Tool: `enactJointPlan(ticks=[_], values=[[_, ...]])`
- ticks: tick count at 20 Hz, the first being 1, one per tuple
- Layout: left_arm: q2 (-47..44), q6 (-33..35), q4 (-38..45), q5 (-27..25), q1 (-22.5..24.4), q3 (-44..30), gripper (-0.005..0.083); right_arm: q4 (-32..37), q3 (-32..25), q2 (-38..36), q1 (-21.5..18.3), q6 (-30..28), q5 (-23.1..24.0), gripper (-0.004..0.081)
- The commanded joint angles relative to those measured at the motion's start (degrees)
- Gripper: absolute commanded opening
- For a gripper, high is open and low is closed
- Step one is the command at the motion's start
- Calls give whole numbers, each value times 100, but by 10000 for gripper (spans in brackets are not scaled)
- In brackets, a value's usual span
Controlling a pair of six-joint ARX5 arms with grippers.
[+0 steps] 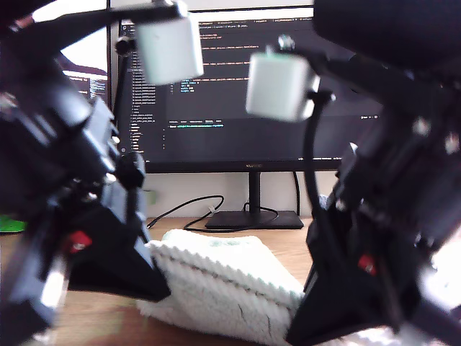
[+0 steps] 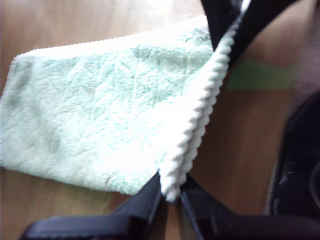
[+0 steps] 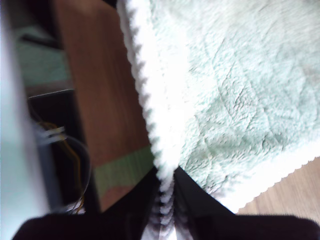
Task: Fold the tea towel to a neat square and place it to the right
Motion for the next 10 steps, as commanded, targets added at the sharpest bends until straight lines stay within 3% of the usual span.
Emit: enactJointPlan(ticks=[1,5,10], values=[[-286,-96,-216,92,33,-13,-21,-527,203,61,-50,-4,-90,-13],[-767,-516,-925,774,59,151,-21,-1534,745,61,-164,-7,-632,-13],[-1027,-758,-1860,1860,282,507,-21,-2688,1156,61,-380,-17,-990,-13]])
